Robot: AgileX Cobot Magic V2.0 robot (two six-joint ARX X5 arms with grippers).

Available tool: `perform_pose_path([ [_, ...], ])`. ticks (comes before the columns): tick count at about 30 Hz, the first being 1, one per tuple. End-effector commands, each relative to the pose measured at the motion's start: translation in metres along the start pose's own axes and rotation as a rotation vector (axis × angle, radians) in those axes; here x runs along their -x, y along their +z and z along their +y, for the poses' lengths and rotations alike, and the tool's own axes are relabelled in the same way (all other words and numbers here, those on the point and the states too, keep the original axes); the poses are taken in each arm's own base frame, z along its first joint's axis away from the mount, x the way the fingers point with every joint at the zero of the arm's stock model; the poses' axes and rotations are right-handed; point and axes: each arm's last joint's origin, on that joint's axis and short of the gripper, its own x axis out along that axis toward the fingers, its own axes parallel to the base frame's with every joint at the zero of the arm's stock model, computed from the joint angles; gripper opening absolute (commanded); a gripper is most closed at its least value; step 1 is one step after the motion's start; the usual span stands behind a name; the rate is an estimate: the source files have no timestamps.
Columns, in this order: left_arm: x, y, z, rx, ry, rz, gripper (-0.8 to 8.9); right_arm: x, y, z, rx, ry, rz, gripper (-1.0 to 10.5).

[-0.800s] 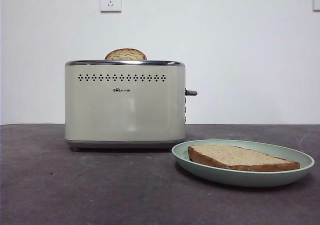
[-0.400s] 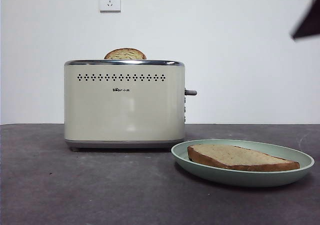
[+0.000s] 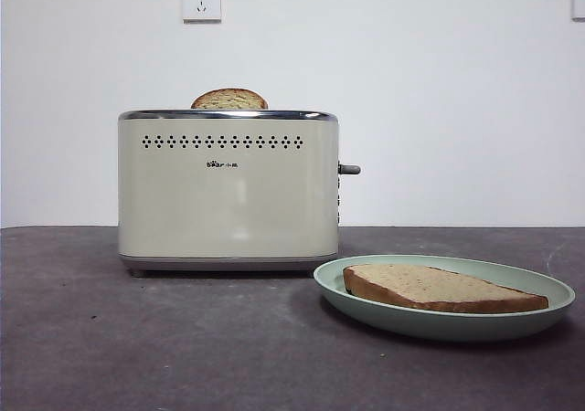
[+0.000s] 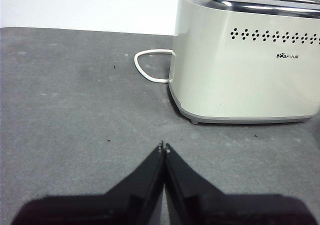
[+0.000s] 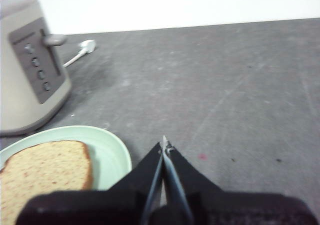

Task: Take the bread from the toaster,put the bread on the plate,put the plate on the table

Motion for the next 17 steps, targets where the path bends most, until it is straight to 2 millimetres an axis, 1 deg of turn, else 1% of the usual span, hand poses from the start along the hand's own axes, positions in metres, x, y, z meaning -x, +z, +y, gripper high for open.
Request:
perform_pose_path([
  [1, -0.001, -0.004, 0.001, 0.0, 0.006, 0.007, -0.04, 0.002, -0.013, -0.001, -0.056, -0.02, -0.01, 0.0],
  [3, -0.001, -0.004, 0.001, 0.0, 0.005, 0.007, -0.04, 0.003, -0.018, -0.001, -0.081, -0.035, 0.006, 0.0],
  [11, -0.001, -0.004, 0.001, 0.0, 0.006, 0.007, -0.04, 0.013, -0.028, -0.001, -0.087, -0.042, 0.079, 0.0],
  [17, -0.001, -0.004, 0.001, 0.0, 0.006, 0.007, -0.03, 0.019, -0.022, 0.0, -0.062, -0.032, -0.016, 0.0],
])
